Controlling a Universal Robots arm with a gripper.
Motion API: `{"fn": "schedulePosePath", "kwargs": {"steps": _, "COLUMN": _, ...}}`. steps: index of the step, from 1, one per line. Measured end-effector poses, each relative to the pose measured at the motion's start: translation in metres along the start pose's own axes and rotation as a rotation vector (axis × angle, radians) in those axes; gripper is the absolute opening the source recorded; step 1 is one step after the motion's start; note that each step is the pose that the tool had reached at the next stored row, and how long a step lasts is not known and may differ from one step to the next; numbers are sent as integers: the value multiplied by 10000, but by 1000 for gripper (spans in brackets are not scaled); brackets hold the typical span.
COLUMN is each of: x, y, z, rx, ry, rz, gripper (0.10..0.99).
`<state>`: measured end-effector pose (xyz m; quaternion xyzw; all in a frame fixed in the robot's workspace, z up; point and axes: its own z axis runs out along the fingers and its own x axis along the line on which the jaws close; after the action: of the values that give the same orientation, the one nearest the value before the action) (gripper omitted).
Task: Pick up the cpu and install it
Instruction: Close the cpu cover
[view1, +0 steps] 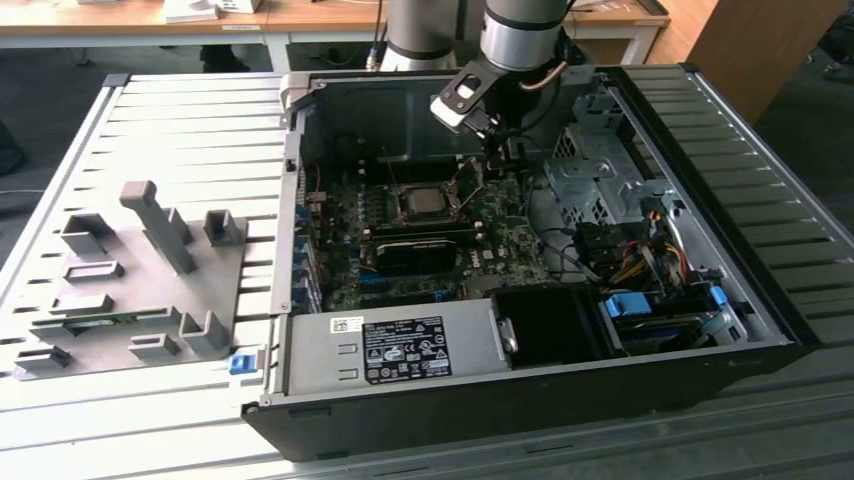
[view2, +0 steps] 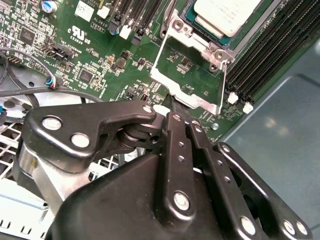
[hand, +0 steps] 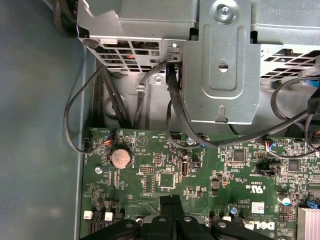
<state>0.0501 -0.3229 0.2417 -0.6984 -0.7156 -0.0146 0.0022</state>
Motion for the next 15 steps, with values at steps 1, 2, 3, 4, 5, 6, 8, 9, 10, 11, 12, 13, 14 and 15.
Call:
{"fn": "schedulePosePath", "kwargs": {"steps": 1, "x": 0, "y": -5, "z": 0, "rx": 0, "ry": -1, "rz": 0, "gripper": 106}}
{"fn": "schedulePosePath", "kwargs": {"steps": 2, "x": 0, "y": -8, "z": 1, "rx": 0, "ry": 0, "rz": 0, "gripper": 106}}
{"fn": "schedulePosePath", "kwargs": {"steps": 3, "x": 0, "y": -12, "z": 1, "rx": 0, "ry": 0, "rz": 0, "gripper": 106}}
{"fn": "schedulePosePath", "kwargs": {"steps": 4, "x": 0, "y": -15, "z": 1, "rx": 0, "ry": -1, "rz": 0, "gripper": 106}}
{"fn": "schedulePosePath", "kwargs": {"steps": 5, "x": 0, "y": -19, "z": 1, "rx": 0, "ry": -1, "rz": 0, "gripper": 106}}
{"fn": "schedulePosePath", "kwargs": {"steps": 6, "x": 0, "y": -22, "z": 2, "rx": 0, "ry": 0, "rz": 0, "gripper": 106}}
{"fn": "schedulePosePath", "kwargs": {"steps": 8, "x": 0, "y": -27, "z": 2, "rx": 0, "ry": -1, "rz": 0, "gripper": 106}}
{"fn": "schedulePosePath", "kwargs": {"steps": 9, "x": 0, "y": -30, "z": 3, "rx": 0, "ry": 0, "rz": 0, "gripper": 106}}
{"fn": "schedulePosePath", "kwargs": {"steps": 10, "x": 1, "y": -33, "z": 3, "rx": 0, "ry": 0, "rz": 0, "gripper": 106}}
{"fn": "schedulePosePath", "kwargs": {"steps": 11, "x": 1, "y": -35, "z": 4, "rx": 0, "ry": 0, "rz": 0, "gripper": 106}}
{"fn": "schedulePosePath", "kwargs": {"steps": 12, "x": 1, "y": -37, "z": 4, "rx": 0, "ry": 0, "rz": -1, "gripper": 106}}
{"fn": "schedulePosePath", "kwargs": {"steps": 13, "x": 1, "y": -40, "z": 5, "rx": 0, "ry": -1, "rz": -1, "gripper": 106}}
{"fn": "schedulePosePath", "kwargs": {"steps": 14, "x": 1, "y": -44, "z": 6, "rx": 0, "ry": 0, "rz": -1, "gripper": 106}}
{"fn": "schedulePosePath", "kwargs": {"steps": 15, "x": 1, "y": -49, "z": 6, "rx": 0, "ry": 0, "rz": 0, "gripper": 106}}
